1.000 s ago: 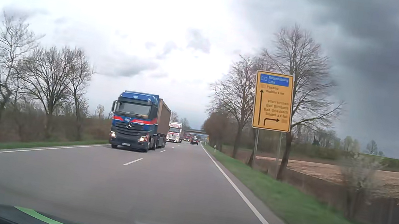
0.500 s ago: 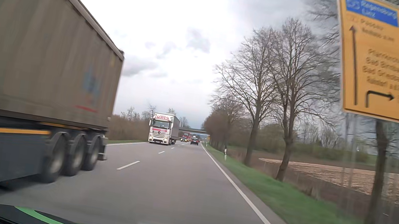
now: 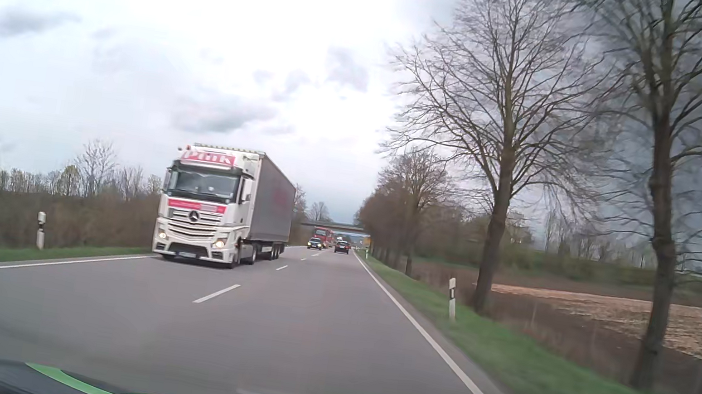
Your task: Follow the waypoints while adhering to traffic rules and regulations
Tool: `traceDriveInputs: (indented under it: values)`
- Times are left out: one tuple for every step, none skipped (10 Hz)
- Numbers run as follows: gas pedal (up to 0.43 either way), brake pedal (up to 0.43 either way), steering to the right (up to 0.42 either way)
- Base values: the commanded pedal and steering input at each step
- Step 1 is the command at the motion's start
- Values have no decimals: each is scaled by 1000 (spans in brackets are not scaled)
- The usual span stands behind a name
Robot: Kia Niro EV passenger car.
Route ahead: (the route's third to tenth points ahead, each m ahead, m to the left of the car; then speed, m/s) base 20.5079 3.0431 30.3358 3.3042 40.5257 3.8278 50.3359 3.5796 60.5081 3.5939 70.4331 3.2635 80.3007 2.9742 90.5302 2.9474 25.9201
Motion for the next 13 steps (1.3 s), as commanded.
traceDriveInputs:
  values:
    - [157, 0, 1]
    - [157, 0, 1]
    - [157, 0, 1]
    - [157, 0, 1]
    - [157, 0, 1]
    - [150, 0, 1]
    - [138, 0, 1]
    - [138, 0, 1]
    - [138, 0, 1]
    - [130, 0, 1]
    - [130, 0, 1]
    - [110, 0, 1]
    - [98, 0, 1]
